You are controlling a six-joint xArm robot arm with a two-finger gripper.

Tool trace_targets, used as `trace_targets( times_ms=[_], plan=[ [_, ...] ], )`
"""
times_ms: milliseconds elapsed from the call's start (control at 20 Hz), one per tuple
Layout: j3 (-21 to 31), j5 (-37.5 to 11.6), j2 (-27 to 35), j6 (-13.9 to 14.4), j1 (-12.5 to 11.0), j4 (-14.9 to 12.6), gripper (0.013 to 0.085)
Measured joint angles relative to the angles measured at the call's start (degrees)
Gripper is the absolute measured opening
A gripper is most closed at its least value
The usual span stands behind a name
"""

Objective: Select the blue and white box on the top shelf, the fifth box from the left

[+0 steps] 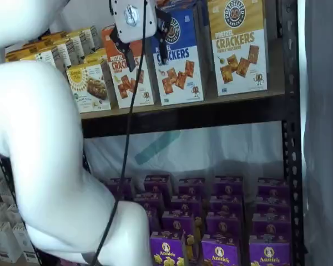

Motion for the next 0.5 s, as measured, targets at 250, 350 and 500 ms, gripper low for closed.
trace_targets(
  times_ms=[250, 350, 500],
  plan=[
    [-0.1, 0.1, -0.7, -0.5, -0.6, 0.6, 0.085],
    [-0.2, 0.2, -0.9, -0.5, -0.7, 0.8, 0.085],
    [-0.4, 0.4, -1.0, -0.7, -1.0, 1.3, 0.085]
  ],
)
